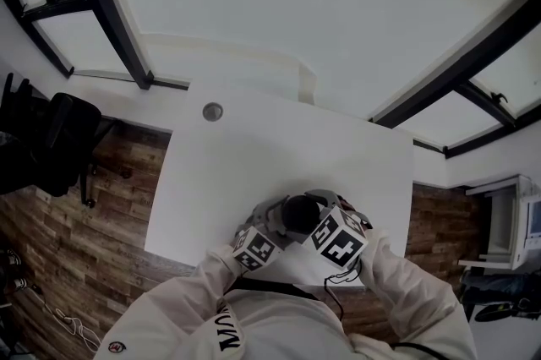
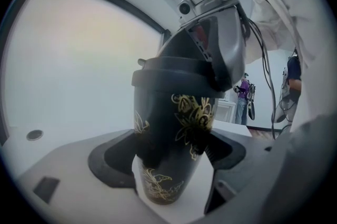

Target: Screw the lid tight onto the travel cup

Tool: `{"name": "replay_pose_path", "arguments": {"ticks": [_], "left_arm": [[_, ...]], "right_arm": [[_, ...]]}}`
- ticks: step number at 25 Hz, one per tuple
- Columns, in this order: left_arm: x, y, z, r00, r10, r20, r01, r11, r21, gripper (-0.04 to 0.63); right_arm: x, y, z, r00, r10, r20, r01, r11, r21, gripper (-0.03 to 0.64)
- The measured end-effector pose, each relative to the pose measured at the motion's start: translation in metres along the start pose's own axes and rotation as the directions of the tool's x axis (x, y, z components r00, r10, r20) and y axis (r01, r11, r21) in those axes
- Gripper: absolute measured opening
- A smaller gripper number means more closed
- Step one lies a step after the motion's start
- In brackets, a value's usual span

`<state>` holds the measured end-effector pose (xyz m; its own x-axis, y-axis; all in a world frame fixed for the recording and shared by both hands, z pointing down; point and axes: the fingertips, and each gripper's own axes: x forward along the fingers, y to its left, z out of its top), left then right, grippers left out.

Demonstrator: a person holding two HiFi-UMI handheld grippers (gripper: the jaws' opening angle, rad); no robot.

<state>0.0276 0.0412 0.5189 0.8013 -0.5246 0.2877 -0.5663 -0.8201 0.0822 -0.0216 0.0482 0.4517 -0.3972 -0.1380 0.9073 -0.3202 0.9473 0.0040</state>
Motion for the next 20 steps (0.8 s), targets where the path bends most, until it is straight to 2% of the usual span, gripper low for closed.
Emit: {"name": "replay_pose_path", "arguments": {"ticks": [4, 8, 10, 12, 16, 20], "left_arm": [[0.0, 0.0, 0.002, 1.0, 0.015, 0.004, -0.015, 1.0, -0.008, 0.405], [0.0, 0.001, 0.001, 0.999, 0.039, 0.004, -0.039, 0.999, -0.012, 0.403], [0.0, 0.002, -0.002, 0.998, 0.064, 0.0, -0.063, 0.998, -0.018, 0.403], [-0.001, 0.001, -0.002, 0.996, 0.088, -0.002, -0.088, 0.996, -0.026, 0.403], [0.002, -0.001, -0.001, 0.996, 0.086, -0.006, -0.086, 0.996, -0.031, 0.405], [0.001, -0.001, -0.002, 0.998, 0.06, -0.015, -0.06, 0.998, -0.026, 0.404]], "right_arm": [[-0.001, -0.006, 0.001, 0.996, -0.093, 0.018, 0.087, 0.978, 0.191, 0.382], [-0.003, -0.012, -0.002, 0.975, -0.217, 0.038, 0.186, 0.902, 0.388, 0.382], [-0.004, -0.013, -0.002, 0.962, -0.271, 0.041, 0.224, 0.864, 0.451, 0.382], [-0.005, -0.013, -0.003, 0.954, -0.297, 0.038, 0.243, 0.842, 0.482, 0.382], [-0.008, -0.013, -0.006, 0.958, -0.28, 0.062, 0.219, 0.852, 0.476, 0.382], [-0.014, -0.011, 0.001, 0.95, -0.248, 0.188, 0.135, 0.873, 0.469, 0.382]]}}
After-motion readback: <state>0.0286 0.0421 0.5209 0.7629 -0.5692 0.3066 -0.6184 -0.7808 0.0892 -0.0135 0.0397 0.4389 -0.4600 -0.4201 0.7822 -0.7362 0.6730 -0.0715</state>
